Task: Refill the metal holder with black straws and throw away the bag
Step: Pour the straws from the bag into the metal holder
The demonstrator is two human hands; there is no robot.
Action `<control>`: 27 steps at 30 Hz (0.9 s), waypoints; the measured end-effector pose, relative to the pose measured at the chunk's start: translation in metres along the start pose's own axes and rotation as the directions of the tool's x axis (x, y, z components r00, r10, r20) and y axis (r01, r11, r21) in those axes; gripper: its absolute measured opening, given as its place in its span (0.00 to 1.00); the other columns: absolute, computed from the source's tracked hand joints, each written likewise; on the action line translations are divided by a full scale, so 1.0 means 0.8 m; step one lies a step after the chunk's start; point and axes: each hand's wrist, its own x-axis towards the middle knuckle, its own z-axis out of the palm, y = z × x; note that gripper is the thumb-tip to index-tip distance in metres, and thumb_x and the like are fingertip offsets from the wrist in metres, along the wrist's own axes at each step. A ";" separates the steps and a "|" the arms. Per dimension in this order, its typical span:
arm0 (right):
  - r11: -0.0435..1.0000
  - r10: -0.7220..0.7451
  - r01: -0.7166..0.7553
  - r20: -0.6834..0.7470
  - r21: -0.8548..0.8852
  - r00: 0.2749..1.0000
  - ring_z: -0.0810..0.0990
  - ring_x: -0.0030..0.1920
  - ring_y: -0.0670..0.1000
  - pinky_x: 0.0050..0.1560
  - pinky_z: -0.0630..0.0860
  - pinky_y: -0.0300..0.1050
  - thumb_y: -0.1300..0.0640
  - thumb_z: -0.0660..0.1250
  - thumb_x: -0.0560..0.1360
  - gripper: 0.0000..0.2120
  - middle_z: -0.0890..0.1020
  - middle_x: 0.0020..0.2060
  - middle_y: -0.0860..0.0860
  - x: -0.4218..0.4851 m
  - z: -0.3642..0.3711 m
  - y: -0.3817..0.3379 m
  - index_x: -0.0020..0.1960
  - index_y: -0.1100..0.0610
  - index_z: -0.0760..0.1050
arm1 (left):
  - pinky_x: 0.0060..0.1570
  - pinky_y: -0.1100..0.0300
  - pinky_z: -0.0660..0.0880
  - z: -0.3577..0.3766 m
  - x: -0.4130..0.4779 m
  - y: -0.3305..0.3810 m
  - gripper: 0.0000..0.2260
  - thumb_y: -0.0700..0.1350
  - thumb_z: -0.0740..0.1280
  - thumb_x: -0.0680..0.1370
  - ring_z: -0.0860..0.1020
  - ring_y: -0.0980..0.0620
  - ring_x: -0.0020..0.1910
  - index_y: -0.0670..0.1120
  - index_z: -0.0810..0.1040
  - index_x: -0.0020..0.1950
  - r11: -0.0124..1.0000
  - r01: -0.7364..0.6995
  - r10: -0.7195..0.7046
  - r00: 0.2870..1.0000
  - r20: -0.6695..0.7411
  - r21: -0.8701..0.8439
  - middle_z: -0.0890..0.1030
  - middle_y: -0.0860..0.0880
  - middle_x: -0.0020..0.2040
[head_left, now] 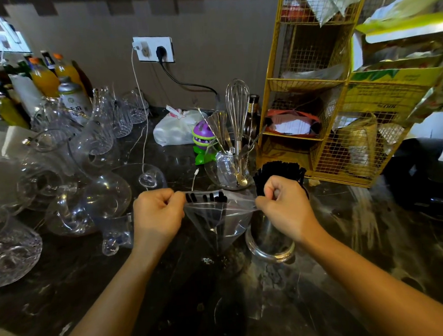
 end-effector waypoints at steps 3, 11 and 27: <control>0.998 0.049 -0.052 0.095 0.035 0.994 0.64 0.27 0.48 0.30 0.64 0.42 0.70 0.62 0.68 0.14 0.65 0.24 0.50 0.000 -0.002 -0.007 0.31 0.56 0.63 | 0.17 0.69 0.65 -0.004 0.004 0.008 0.17 0.35 0.61 0.71 0.67 0.57 0.15 0.39 0.70 0.22 0.998 0.016 -0.015 1.000 0.024 -0.066 0.70 0.50 0.14; 0.732 0.217 -0.521 0.575 0.438 0.789 0.79 0.42 0.54 0.37 0.79 0.46 0.47 0.62 0.66 0.19 0.76 0.50 0.54 -0.005 -0.004 -0.023 0.55 0.54 0.69 | 0.23 0.67 0.61 -0.015 0.026 0.047 0.14 0.36 0.64 0.68 0.64 0.54 0.22 0.31 0.67 0.24 0.974 -0.198 0.219 0.947 0.234 -0.109 0.69 0.43 0.24; 0.388 -0.024 -0.700 0.766 0.599 0.643 0.78 0.53 0.60 0.52 0.78 0.54 0.59 0.56 0.68 0.15 0.79 0.50 0.60 0.013 -0.006 -0.016 0.48 0.61 0.77 | 0.29 0.67 0.66 -0.004 0.039 0.093 0.12 0.48 0.71 0.65 0.68 0.56 0.26 0.46 0.71 0.26 0.916 -0.247 0.400 0.617 0.678 -0.316 0.71 0.51 0.25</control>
